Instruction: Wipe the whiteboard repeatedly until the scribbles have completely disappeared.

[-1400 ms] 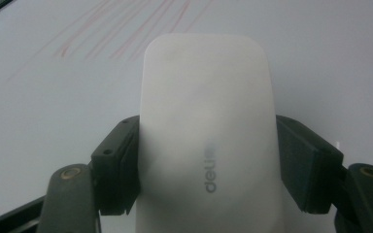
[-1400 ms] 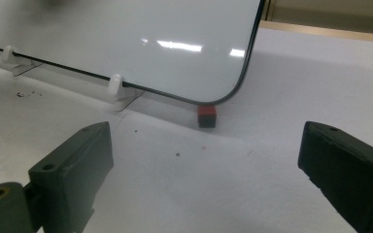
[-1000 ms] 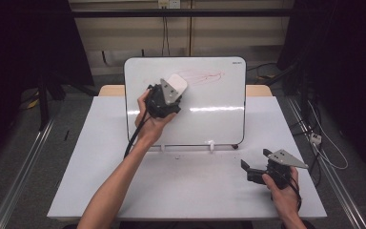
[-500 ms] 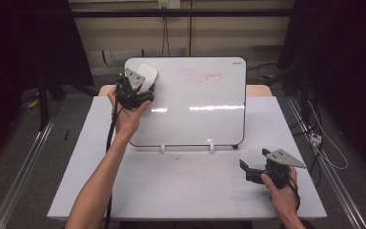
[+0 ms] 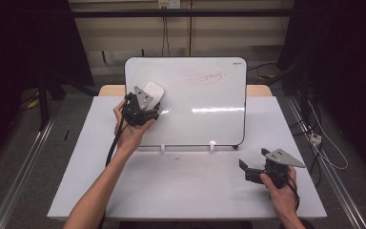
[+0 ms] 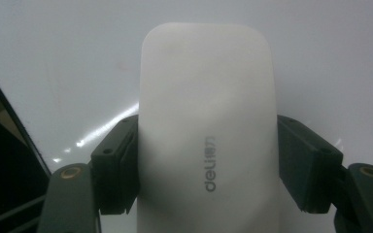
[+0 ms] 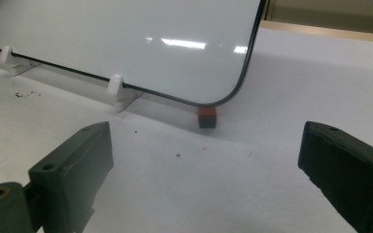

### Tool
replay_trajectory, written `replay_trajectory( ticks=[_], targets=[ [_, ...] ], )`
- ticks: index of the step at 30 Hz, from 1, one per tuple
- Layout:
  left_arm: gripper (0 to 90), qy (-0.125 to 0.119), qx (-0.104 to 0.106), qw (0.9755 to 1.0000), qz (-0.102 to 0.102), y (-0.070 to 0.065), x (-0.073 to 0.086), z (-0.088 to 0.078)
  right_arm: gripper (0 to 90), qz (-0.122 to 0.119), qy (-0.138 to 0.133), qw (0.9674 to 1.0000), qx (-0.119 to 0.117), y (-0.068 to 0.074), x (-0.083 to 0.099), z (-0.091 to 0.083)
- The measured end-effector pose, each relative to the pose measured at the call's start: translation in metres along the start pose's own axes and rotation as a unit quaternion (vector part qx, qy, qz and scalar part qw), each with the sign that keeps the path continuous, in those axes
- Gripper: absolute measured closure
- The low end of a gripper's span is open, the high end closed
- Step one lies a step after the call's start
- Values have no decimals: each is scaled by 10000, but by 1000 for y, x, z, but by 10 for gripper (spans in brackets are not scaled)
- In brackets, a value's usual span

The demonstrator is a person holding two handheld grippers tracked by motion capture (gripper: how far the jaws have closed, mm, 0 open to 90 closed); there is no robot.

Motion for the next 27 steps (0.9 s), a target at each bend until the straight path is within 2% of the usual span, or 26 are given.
replay_trajectory(
  ticks=[5,11,13,21,24,27],
  targets=[
    [310,7,-11,10000,-5,4,-5,4,56,5,6,10000,-3,0,0,1],
    [311,-37,-98,9999,-88,13,-28,13,56,17,5,10000,-1,-1,0,1],
    [311,-41,-122,9999,-58,15,-35,15,56,7,1,10000,-9,-1,0,0],
    [310,-117,-219,9996,-120,14,-51,23,55,23,-6,10000,-9,-2,0,0],
    [310,-137,-307,9994,-121,11,-53,25,56,22,-3,10000,-7,-2,0,0],
    [311,-154,-303,9994,-101,9,-55,26,56,9,-6,10000,-12,-2,0,0]
  ],
)
Point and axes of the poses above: each handheld gripper's, and its own axes: z roughly forward along the jaws, x roughly out of its underside, y roughly to its left, the point moved 5 cm from there along z, roughly forward along the jaws, and after that the axes turned 6 degrees about z, right-handed, at the moved point
